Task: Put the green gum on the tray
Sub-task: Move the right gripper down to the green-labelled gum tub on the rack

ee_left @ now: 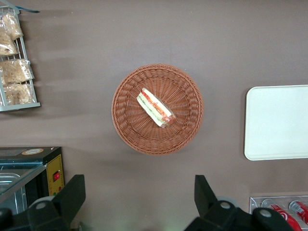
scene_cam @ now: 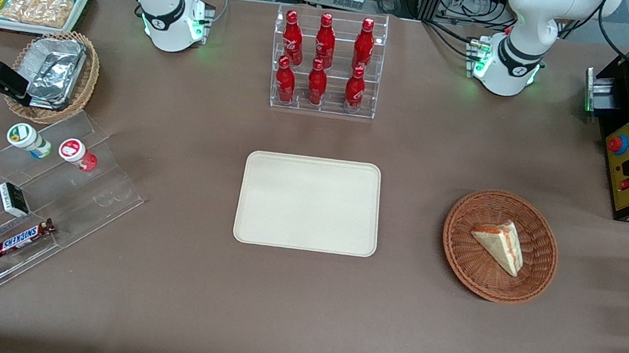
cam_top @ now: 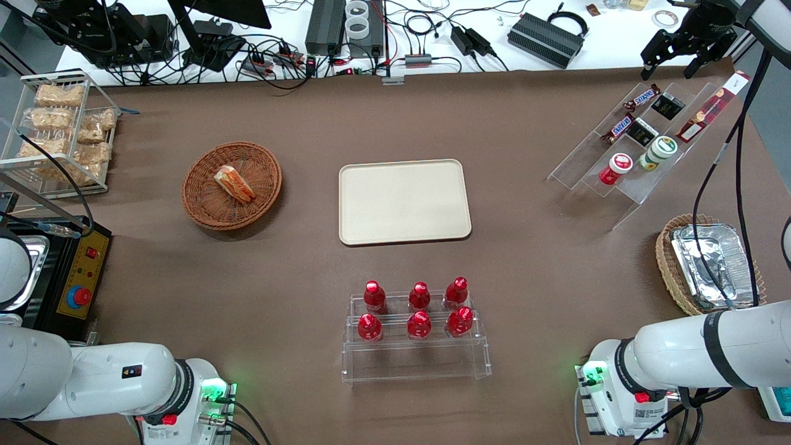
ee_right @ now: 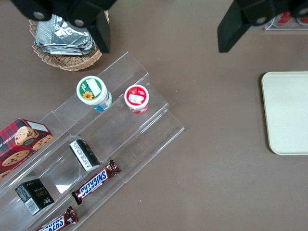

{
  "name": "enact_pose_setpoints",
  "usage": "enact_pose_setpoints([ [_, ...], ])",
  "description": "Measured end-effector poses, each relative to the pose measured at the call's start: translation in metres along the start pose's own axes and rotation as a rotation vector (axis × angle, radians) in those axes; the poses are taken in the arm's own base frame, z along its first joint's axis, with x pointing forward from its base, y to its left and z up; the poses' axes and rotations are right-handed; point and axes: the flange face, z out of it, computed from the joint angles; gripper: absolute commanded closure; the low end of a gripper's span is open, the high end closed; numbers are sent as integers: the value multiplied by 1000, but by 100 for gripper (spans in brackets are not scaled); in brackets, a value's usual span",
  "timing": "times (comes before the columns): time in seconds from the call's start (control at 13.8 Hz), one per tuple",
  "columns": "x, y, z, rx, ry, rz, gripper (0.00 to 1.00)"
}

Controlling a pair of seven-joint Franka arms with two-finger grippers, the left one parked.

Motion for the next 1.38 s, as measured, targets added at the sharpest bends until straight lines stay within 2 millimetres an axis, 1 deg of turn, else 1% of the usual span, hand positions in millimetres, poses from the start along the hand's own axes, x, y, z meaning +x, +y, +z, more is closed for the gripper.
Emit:
enact_pose_setpoints([
  [0.36, 3, 0, 6, 1, -20, 0, 1],
  [0.44, 4, 1, 9, 1, -28, 2, 1],
  [0.58, 6, 9, 27, 4, -53, 12, 1],
  [0.73, 8, 26, 56, 7, -54, -22, 1],
  [0.87, 7, 48, 80, 9, -39, -104, 1],
  [1.16, 0, 92, 120, -3, 14, -283, 1],
  [1.38, -9, 115, 149, -18, 44, -377, 1],
])
